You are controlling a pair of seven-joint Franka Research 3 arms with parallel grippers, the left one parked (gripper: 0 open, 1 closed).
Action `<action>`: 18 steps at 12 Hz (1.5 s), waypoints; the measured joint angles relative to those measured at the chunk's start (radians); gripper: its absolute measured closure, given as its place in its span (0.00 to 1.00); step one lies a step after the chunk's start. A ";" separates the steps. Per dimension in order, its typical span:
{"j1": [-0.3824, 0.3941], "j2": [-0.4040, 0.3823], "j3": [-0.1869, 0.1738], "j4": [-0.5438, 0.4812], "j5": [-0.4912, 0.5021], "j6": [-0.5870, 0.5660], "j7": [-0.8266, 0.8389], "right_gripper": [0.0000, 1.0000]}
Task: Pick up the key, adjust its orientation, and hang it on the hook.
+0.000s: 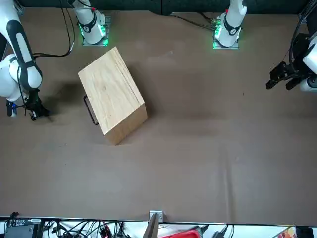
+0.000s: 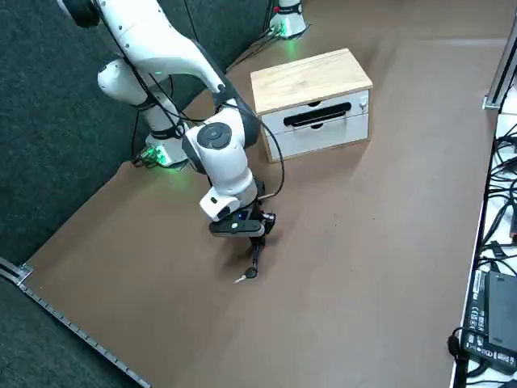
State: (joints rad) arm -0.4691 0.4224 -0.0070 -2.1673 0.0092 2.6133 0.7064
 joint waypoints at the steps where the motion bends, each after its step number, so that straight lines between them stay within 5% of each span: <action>1: 0.001 -0.008 0.001 0.006 0.000 -0.024 -0.016 0.97; 10: 0.013 -0.141 0.065 0.188 0.000 -0.446 -0.340 0.97; 18: 0.080 -0.195 0.102 0.259 0.000 -0.571 -0.507 0.97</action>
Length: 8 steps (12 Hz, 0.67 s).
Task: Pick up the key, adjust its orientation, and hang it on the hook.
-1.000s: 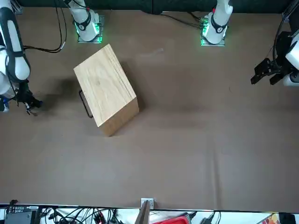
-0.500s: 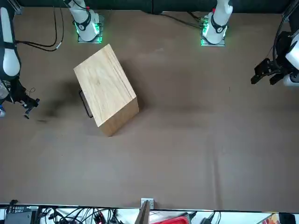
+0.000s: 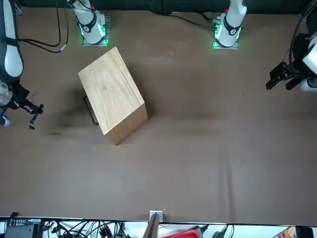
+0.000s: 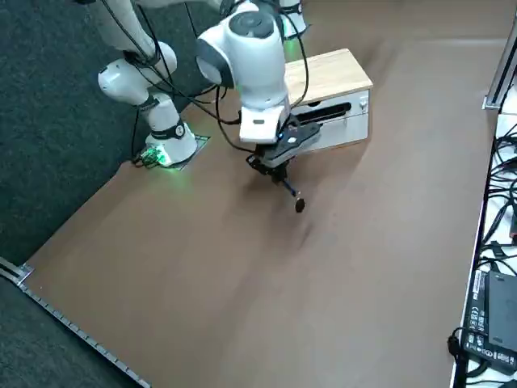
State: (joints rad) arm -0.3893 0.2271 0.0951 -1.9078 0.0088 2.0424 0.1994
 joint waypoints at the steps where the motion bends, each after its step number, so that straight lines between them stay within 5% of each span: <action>1: 0.013 -0.001 0.000 0.016 0.000 -0.019 -0.048 0.97; 8: 0.102 0.019 0.001 0.077 0.000 -0.038 -0.414 0.97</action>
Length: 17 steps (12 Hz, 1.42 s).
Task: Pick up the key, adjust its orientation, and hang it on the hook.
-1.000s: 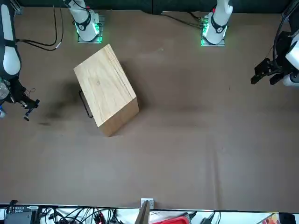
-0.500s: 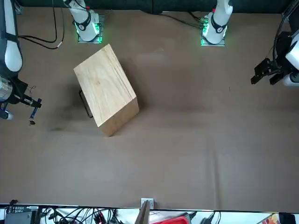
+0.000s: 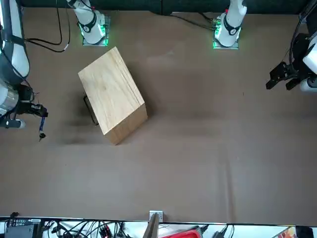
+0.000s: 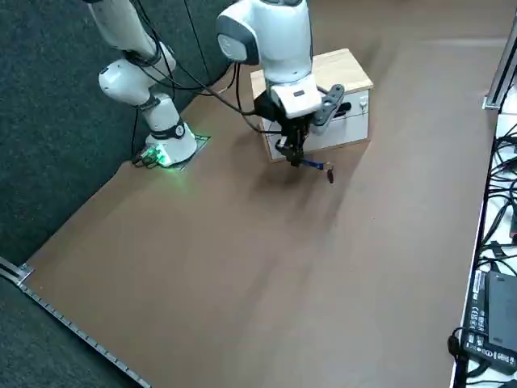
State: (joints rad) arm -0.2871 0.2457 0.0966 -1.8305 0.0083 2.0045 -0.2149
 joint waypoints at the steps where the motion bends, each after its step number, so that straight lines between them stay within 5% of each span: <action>1: 0.013 0.010 0.000 0.014 0.000 0.000 -0.036 0.97; 17: 0.199 0.215 0.002 0.194 -0.002 0.010 -0.571 0.97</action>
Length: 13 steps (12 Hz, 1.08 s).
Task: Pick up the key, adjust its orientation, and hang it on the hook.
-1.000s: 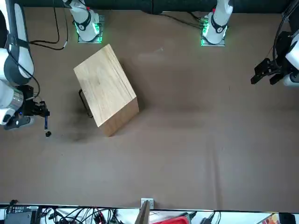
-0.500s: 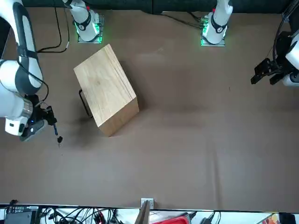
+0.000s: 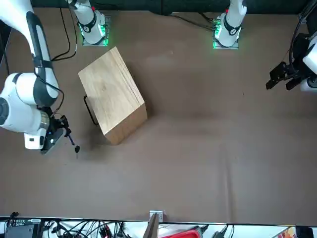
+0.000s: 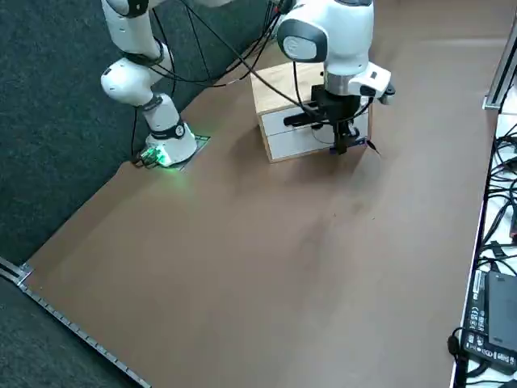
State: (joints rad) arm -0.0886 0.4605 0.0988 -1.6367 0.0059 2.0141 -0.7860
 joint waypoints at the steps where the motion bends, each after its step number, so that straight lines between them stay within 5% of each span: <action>1: 0.013 0.003 0.000 0.000 -0.001 0.010 -0.013 0.97; 13: 0.106 0.026 0.000 0.001 -0.015 0.054 -0.225 0.97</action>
State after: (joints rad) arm 0.0178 0.4870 0.0993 -1.6358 -0.0095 2.0685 -1.0109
